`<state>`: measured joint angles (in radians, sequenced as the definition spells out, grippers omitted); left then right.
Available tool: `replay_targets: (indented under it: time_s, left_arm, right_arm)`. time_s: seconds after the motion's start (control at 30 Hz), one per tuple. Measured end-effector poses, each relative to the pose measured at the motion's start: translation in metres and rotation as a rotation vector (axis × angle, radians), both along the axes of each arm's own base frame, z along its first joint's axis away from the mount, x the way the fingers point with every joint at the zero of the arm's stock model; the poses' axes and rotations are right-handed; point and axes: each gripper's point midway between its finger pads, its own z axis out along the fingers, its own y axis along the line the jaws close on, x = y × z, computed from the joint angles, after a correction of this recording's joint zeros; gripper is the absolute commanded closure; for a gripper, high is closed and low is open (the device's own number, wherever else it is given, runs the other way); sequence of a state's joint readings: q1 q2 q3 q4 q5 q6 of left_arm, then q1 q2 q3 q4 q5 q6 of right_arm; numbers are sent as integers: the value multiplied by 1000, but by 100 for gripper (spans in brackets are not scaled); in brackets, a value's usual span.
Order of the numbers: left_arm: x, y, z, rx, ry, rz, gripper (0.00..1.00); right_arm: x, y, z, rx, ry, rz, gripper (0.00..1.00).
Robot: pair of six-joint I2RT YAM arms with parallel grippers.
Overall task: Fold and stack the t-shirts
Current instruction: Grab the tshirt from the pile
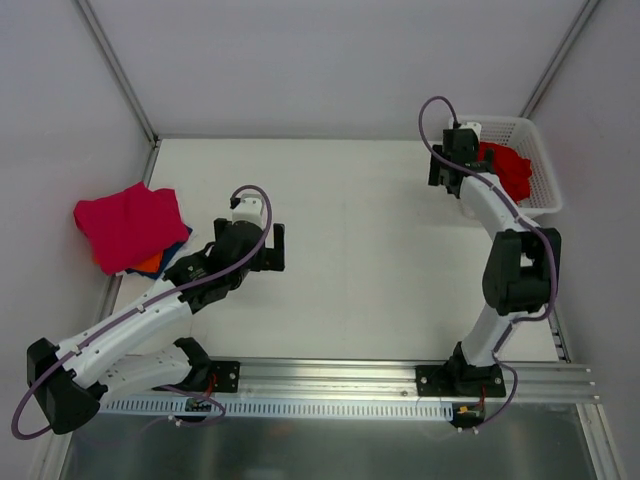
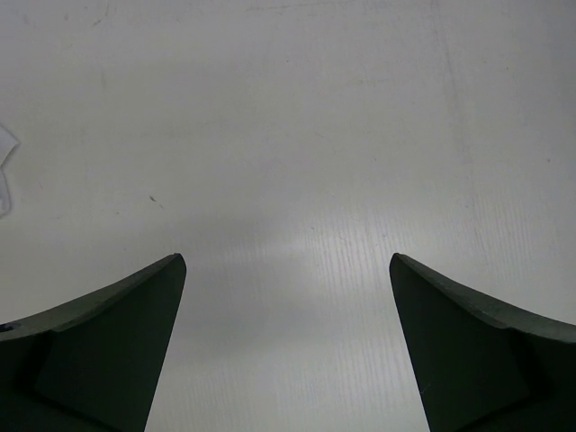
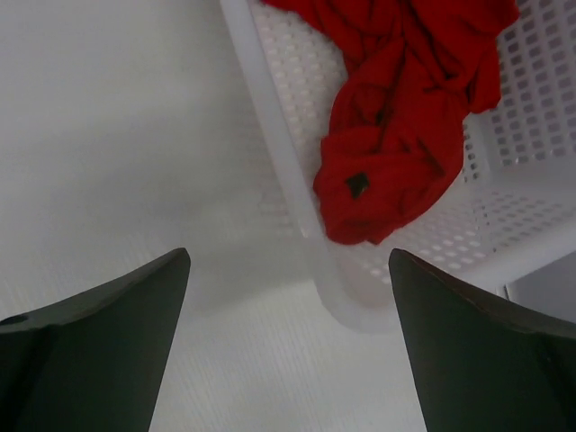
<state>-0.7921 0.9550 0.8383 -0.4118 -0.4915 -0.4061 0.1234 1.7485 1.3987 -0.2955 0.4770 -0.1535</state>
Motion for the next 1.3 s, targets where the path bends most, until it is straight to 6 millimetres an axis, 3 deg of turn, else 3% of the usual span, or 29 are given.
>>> replay_targets:
  time_s: [0.17,0.23,0.4,0.5,0.7,0.9,1.0,1.13,1.17,1.3]
  left_arm:
    - [1,6,-8,27,-2,15,1]
    - [0,7,-12,35,4,17,1]
    - [1,6,-16,35,3,16,1]
    - [4,5,-16,25,-3,19,1]
    - [8,2,-14,10,-13,20,1]
    - [8,2,-21,19,-1,20,1]
    - [10,2,-22,20,1,24,1]
    - [10,2,-22,20,1,24,1]
    - [10,2,-23,21,2,24,1]
    - [9,5,-28,29,10,31,1]
  right_arm:
    - [50,-27,22,-20,-52,-32,1]
    - [62,-54,34,14,-86,-71,1]
    - [82,-155,63,18,-155,-245,0]
    - [94,-190,65,4,-143,-284,0]
    - [99,-185,12,102,-17,-220,1]
    - [86,-183,-45,253,89,-206,1]
    - [78,-186,-62,292,122,-221,0]
    - [78,-181,-67,316,133,-210,2]
    - [78,-180,-67,319,132,-207,12]
    - [80,-174,-69,343,130,-187,37]
